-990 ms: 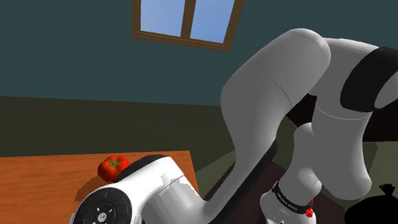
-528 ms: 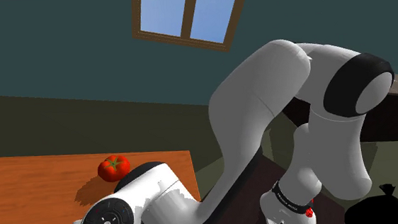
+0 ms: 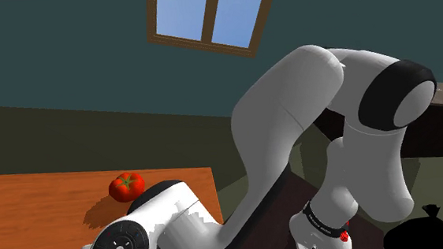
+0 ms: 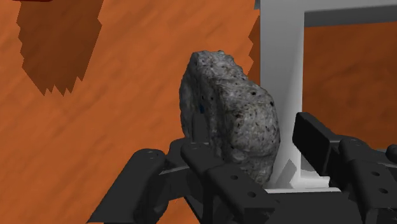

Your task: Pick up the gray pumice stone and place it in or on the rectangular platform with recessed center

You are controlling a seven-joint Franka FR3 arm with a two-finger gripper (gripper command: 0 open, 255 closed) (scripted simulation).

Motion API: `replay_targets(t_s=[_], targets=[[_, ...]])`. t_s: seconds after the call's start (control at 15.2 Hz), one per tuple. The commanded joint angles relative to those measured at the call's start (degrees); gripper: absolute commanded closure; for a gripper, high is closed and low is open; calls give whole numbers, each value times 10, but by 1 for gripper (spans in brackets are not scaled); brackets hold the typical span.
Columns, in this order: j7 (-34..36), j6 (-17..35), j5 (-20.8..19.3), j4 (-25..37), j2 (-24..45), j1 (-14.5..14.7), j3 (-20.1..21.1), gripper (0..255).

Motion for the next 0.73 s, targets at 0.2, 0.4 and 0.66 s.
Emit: replay_targets(t_s=[0.2,0.4,0.66], targets=[[0,0,0,0,0,0,0,255],[0,0,0,0,0,0,0,255],[-8,-8,9,-2,-12,-3,5,255]])
